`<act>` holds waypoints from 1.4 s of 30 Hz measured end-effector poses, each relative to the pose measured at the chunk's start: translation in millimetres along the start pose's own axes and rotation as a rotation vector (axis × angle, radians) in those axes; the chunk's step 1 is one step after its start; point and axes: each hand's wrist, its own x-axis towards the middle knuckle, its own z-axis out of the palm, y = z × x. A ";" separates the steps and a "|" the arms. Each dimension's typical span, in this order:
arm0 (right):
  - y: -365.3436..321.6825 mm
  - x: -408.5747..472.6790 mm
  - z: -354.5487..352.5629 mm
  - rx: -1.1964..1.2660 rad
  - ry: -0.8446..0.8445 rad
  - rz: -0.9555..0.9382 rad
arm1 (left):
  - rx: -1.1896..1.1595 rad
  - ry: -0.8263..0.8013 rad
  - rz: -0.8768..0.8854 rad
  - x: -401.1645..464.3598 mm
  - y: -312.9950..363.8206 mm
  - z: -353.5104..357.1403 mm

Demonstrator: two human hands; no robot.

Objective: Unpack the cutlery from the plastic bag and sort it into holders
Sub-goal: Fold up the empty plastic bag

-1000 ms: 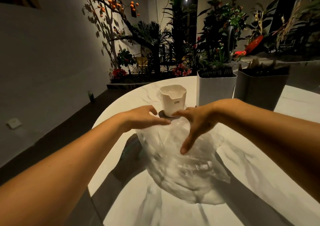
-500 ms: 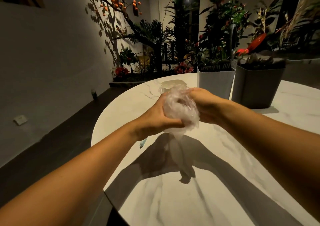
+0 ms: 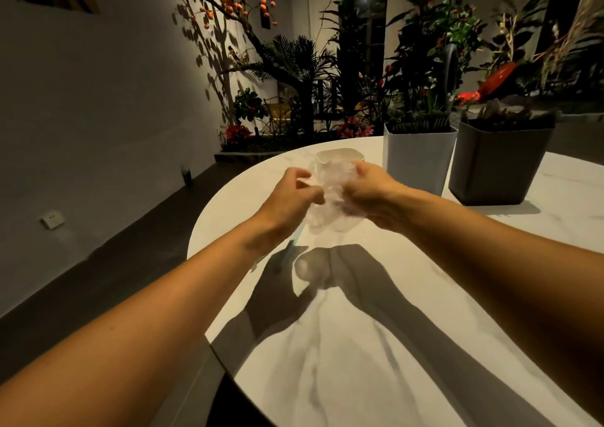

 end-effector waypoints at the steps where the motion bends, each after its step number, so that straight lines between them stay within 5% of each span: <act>1: 3.2 3.2 -2.8 -0.077 0.054 -0.001 | 0.148 0.045 -0.063 4.5 -9.5 -5.8; 4: 15.5 6.8 -3.3 -0.228 0.113 0.040 | 0.796 0.046 -0.302 5.1 -37.4 -14.5; 9: 30.3 7.3 5.8 -0.263 0.029 0.093 | 0.928 -0.019 -0.332 2.0 -59.9 -7.9; 14: 37.7 8.4 13.3 -0.181 -0.044 0.159 | 0.634 0.107 -0.264 5.4 -53.2 -2.9; 18: 33.3 12.6 13.0 0.054 -0.042 0.201 | 0.325 0.137 -0.030 5.0 -32.7 13.9; 28: 16.6 -16.3 -56.8 -0.052 0.177 0.183 | 0.233 0.023 0.238 27.3 21.2 73.0; 42: 50.2 -160.5 -238.9 -0.112 0.603 0.352 | -0.080 -0.512 0.230 -20.2 135.2 250.7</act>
